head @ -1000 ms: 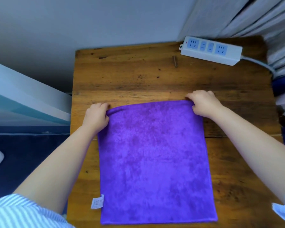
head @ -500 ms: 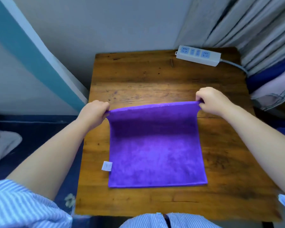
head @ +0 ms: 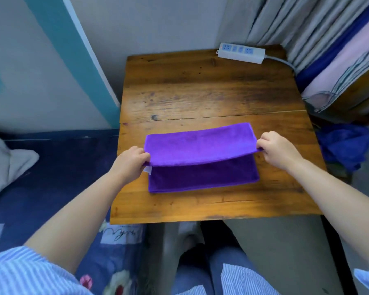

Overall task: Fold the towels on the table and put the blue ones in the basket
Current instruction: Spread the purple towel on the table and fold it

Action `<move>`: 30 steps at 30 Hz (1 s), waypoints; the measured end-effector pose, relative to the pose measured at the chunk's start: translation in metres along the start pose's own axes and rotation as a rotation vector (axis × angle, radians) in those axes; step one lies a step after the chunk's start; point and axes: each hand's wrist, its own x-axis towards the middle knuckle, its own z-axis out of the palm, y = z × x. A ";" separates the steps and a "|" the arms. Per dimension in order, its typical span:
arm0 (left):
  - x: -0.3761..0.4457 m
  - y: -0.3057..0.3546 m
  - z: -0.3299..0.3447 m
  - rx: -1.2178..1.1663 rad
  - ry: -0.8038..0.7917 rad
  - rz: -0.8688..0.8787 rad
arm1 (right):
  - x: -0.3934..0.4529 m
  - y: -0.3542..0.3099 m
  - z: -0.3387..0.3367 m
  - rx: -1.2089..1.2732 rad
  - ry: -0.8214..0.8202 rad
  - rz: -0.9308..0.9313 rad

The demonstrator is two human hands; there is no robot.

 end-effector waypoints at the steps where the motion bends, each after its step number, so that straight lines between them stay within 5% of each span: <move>1: -0.002 0.000 0.002 0.014 -0.002 0.016 | -0.003 -0.001 0.002 -0.001 0.027 -0.006; 17: -0.020 0.017 0.067 0.221 -0.099 0.187 | -0.035 0.001 0.080 -0.034 0.259 -0.180; 24: -0.011 0.015 0.095 0.352 -0.353 0.067 | -0.047 0.003 0.101 -0.088 0.246 -0.206; 30: -0.015 0.026 0.100 0.435 -0.321 0.035 | -0.051 0.004 0.108 -0.133 0.209 -0.225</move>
